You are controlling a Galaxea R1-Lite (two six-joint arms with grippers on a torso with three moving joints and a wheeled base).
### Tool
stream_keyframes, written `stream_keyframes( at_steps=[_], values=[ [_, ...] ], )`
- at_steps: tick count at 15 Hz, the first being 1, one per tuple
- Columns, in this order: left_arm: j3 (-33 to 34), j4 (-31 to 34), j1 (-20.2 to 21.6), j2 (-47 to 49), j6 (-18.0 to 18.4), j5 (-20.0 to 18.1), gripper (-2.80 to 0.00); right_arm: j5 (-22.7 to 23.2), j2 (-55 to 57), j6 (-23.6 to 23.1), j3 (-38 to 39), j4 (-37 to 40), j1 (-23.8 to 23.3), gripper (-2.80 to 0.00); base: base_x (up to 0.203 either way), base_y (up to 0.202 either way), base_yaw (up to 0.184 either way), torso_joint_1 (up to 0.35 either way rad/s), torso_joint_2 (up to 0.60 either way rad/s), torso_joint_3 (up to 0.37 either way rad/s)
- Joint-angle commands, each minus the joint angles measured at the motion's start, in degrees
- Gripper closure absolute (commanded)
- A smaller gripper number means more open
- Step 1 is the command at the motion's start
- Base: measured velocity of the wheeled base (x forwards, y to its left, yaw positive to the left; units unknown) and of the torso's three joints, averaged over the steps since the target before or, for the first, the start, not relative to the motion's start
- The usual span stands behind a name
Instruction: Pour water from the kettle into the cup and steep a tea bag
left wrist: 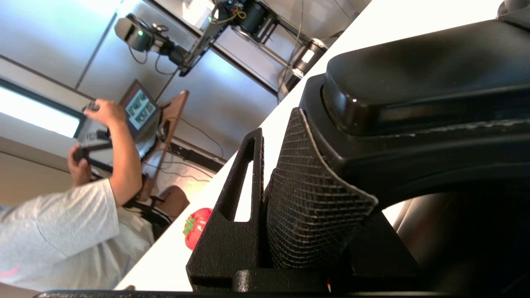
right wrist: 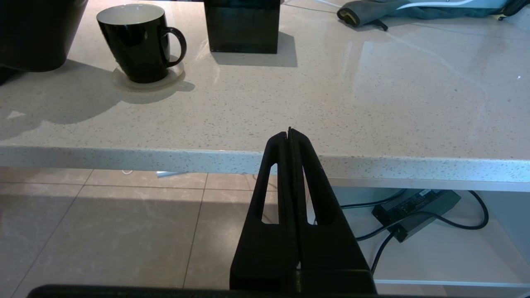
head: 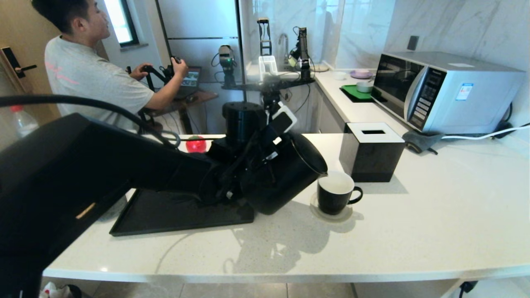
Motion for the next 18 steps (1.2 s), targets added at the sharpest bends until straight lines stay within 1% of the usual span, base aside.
stream_keyframes(
  at_steps=[1, 4, 7, 10, 12, 18],
  values=[
    [-0.45, -0.3, 0.01, -0.15, 0.63, 0.18, 0.0, 0.0, 0.07, -0.03, 0.0, -0.01, 0.02, 0.0, 0.0, 0.0, 0.0, 0.0, 0.0, 0.0],
    [-0.7, 0.81, 0.1, -0.33, 0.8, 0.18, 0.0, 0.0, 0.07, -0.03, 0.0, -0.01, 0.02, 0.0, 0.0, 0.0, 0.0, 0.0, 0.0, 0.0],
    [-1.53, 0.85, 0.1, -0.27, 2.62, 0.12, 0.0, 0.0, 0.07, -0.03, 0.0, -0.01, 0.02, 0.0, 0.0, 0.0, 0.0, 0.0, 0.0, 0.0],
    [-3.33, 2.23, 0.1, 0.07, 2.94, 0.17, 0.0, 0.0, 0.07, -0.03, 0.0, -0.01, 0.02, 0.0, 0.0, 0.0, 0.0, 0.0, 0.0, 0.0],
    [-4.2, 3.13, 0.09, 0.03, 3.89, 0.12, 0.0, 0.0, 0.07, -0.03, 0.0, -0.01, 0.02, 0.0, 0.0, 0.0, 0.0, 0.0, 0.0, 0.0],
    [-5.36, 4.1, -0.17, 0.21, 4.46, 0.12, 0.0, 0.0, 0.07, -0.03, 0.0, -0.01, 0.02, 0.0, 0.0, 0.0, 0.0, 0.0, 0.0, 0.0]
  ],
)
